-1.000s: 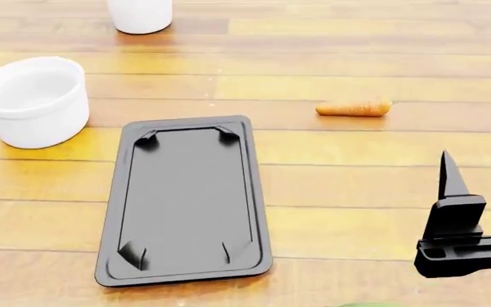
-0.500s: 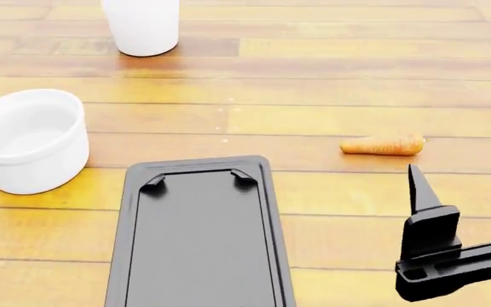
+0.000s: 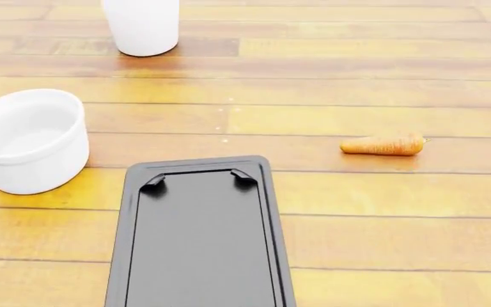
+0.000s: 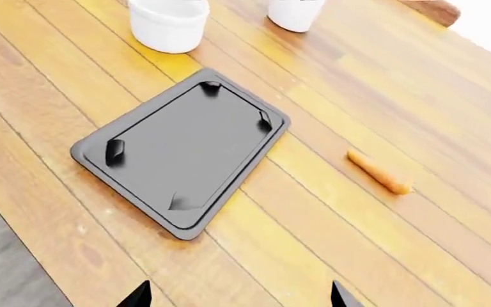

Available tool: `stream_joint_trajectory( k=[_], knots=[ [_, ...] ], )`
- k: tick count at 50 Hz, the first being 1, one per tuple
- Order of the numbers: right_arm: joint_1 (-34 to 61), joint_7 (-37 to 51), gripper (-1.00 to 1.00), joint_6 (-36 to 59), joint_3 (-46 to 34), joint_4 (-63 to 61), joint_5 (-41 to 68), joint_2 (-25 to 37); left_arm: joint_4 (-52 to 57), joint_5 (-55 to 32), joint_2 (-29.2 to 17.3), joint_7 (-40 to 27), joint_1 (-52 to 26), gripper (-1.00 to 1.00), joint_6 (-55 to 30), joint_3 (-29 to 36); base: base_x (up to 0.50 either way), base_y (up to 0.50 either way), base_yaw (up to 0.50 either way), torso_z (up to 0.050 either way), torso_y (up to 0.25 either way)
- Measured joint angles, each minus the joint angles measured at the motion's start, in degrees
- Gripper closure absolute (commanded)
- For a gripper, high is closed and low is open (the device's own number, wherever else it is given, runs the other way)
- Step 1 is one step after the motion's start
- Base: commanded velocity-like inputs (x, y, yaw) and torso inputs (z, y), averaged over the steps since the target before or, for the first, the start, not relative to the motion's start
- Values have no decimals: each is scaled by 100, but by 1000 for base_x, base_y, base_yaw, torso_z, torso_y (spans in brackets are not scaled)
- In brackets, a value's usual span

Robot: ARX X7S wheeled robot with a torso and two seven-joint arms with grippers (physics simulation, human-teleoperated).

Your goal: Place the two vegetables and bowl onto the tray for setting up a vegetable dip station.

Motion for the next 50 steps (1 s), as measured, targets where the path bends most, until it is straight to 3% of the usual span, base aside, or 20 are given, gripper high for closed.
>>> stream_joint_trajectory(
  k=[8,23,39,49,50],
  knots=[
    [-52,-440,-100,157,-311,-164,4,312,24,19,-56,101,139,-100,54,41,0,0,0,0,0],
    [-1025,-1075,-100,220,-678,-687,-1482,185,79,32,-106,134,252,-100,112,202,0,0,0,0,0],
    [-992,-1854,-100,100,-2902,-880,-4160,-611,215,67,-258,457,743,-100,369,-124,0,0,0,0,0],
    [-1118,-2084,-100,-60,-3729,-711,-5083,-931,200,232,-233,497,881,-100,499,-73,0,0,0,0,0],
    [-1123,-2091,100,-68,-3775,-701,-5118,-951,200,246,-230,499,896,-100,510,-71,0,0,0,0,0]
  ],
)
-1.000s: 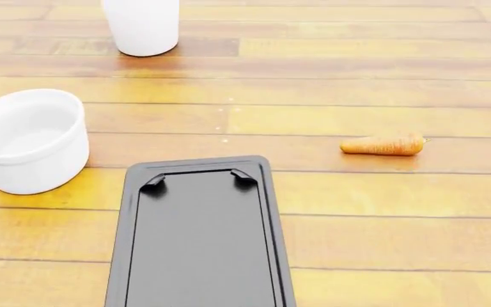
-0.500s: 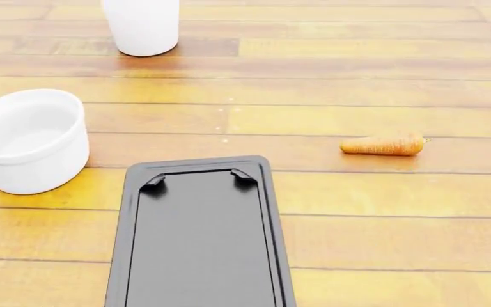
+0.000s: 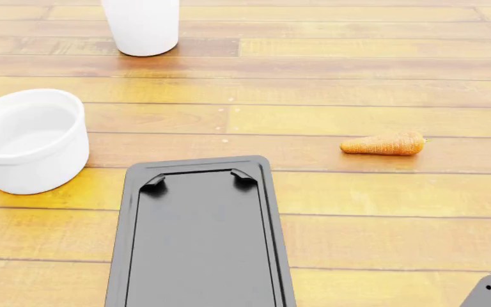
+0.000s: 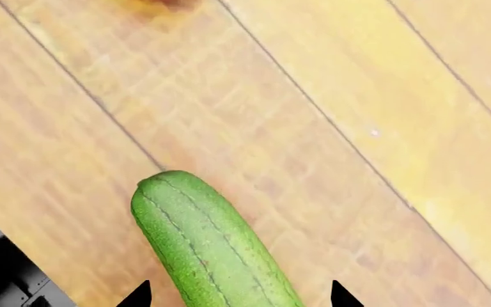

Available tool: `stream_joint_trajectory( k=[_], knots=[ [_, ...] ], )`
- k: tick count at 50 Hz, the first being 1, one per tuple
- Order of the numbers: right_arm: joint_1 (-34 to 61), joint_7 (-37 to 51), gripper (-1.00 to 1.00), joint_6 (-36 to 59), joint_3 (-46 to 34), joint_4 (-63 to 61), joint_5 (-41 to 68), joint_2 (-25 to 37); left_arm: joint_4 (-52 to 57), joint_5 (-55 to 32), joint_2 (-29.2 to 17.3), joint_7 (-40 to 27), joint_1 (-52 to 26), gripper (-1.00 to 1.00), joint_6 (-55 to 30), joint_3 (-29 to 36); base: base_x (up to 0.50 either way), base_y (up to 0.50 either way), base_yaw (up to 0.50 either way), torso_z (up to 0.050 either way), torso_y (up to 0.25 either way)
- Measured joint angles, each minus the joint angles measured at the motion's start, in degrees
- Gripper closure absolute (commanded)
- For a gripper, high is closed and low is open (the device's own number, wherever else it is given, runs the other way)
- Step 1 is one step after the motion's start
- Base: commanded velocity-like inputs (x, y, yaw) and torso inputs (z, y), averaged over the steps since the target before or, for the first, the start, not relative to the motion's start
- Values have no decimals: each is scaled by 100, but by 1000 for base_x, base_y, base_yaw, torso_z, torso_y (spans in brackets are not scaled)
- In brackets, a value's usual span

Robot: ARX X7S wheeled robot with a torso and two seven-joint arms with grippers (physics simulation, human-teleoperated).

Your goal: Place the two vegetables and bowl onto the tray for setting up a vegetable dip station.

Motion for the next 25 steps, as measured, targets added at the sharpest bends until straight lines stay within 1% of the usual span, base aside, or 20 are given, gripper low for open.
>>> stream_joint_trajectory(
  k=[5,11,16,19,25],
  knots=[
    [138,163,100,48,-77,77,120,-62,-5,20,-2,3,64,-100,38,-34,0,0,0,0,0],
    [594,515,100,149,-158,256,738,-213,-28,-10,-30,49,187,-100,80,-199,0,0,0,0,0],
    [1427,908,100,217,-438,596,1279,-469,-30,-91,-82,72,259,-100,81,-357,0,0,0,0,0],
    [2017,1086,100,237,-682,864,1490,-689,-49,-112,-82,12,192,-100,65,-315,0,0,0,0,0],
    [3075,1159,100,188,-1084,1385,1451,-1298,-74,-125,-65,-71,75,-100,57,-178,0,0,0,0,0]
  ],
)
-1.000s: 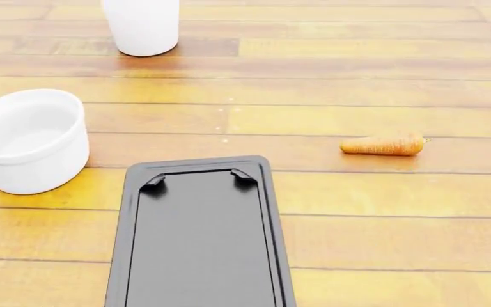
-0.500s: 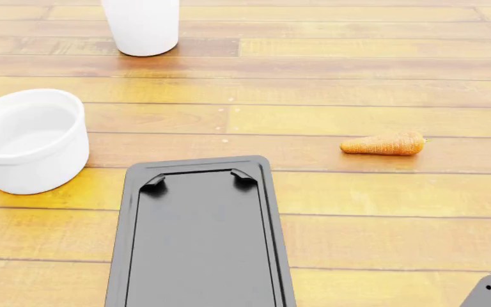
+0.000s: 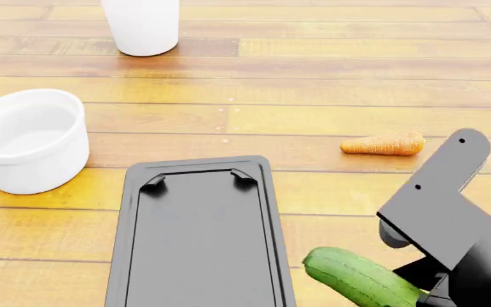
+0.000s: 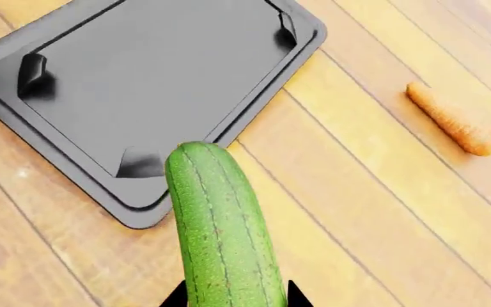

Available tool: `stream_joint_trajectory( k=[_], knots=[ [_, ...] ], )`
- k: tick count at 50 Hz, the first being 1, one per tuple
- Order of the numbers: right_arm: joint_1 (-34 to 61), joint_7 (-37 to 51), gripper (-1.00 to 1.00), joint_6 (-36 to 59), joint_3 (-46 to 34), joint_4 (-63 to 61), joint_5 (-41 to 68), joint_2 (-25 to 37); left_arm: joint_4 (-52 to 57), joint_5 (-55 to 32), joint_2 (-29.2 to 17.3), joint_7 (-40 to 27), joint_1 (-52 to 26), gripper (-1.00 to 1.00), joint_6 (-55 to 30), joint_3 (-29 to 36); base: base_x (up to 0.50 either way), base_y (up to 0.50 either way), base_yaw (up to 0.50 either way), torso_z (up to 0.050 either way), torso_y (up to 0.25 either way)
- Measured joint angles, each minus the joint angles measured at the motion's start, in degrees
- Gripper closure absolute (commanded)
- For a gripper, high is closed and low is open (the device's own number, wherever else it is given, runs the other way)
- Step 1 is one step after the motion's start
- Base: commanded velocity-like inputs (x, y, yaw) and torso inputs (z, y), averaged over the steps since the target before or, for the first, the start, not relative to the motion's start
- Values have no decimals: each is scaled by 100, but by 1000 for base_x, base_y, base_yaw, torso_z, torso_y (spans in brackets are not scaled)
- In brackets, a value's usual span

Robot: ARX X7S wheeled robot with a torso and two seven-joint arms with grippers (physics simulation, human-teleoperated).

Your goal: Place the two vegetables and bowl onto the tray for setting up a vegetable dip station.

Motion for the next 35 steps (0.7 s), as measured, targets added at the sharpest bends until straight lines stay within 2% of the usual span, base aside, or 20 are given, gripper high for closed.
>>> stream_joint_trajectory(
  k=[9,17,27,35],
  knots=[
    [1081,-138,100,-169,-692,1089,-525,-1211,35,159,49,116,174,-100,178,42,0,0,0,0,0],
    [1694,-773,100,-658,-1533,2351,-1544,-2441,62,154,14,244,335,-100,259,-55,0,0,0,0,0],
    [2033,-1674,100,-1343,-2429,4097,-2581,-3779,51,82,-10,220,279,-100,253,32,0,0,0,0,0],
    [2103,-2310,100,-1686,-3003,5393,-3146,-4596,5,-65,-31,168,168,-100,219,58,0,0,0,0,0]
  ],
)
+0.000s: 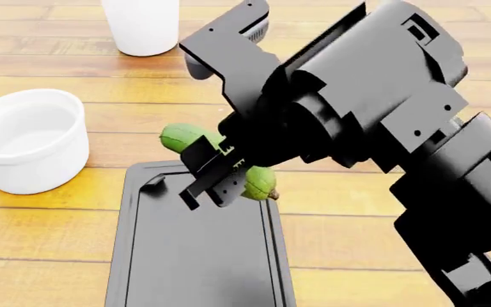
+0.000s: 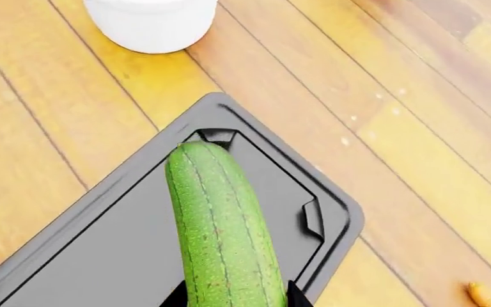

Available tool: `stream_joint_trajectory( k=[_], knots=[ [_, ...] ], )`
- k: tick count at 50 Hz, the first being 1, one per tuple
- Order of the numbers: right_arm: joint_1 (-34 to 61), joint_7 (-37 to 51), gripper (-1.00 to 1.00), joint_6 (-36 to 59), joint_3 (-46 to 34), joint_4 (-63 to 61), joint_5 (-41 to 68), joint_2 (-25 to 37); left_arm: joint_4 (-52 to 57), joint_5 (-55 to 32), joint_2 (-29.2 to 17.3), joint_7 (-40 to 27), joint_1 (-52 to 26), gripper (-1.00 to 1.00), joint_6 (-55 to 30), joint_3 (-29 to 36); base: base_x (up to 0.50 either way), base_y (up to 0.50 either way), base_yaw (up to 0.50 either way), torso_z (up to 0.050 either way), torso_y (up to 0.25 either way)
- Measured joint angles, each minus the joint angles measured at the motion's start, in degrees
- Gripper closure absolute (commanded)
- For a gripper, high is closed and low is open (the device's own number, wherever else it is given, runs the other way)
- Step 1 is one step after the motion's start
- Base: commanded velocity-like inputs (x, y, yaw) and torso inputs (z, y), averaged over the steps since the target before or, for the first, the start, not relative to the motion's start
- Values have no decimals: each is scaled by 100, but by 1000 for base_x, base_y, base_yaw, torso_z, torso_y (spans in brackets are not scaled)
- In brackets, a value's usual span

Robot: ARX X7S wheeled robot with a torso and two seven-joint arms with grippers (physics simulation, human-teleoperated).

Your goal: Place the two vegetables and bowl onto the tray for setting up a vegetable dip station.

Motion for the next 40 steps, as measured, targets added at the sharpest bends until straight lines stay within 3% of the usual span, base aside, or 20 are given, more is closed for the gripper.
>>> stream_joint_trajectory(
  k=[13,40],
  knots=[
    [-83,-529,100,-291,-519,1222,-477,-728,-28,-128,-61,-21,22,-100,-11,-97,0,0,0,0,0],
    [-373,-624,100,-386,-734,1521,-582,-922,-42,-3,-123,83,256,-100,139,-167,0,0,0,0,0]
  ],
)
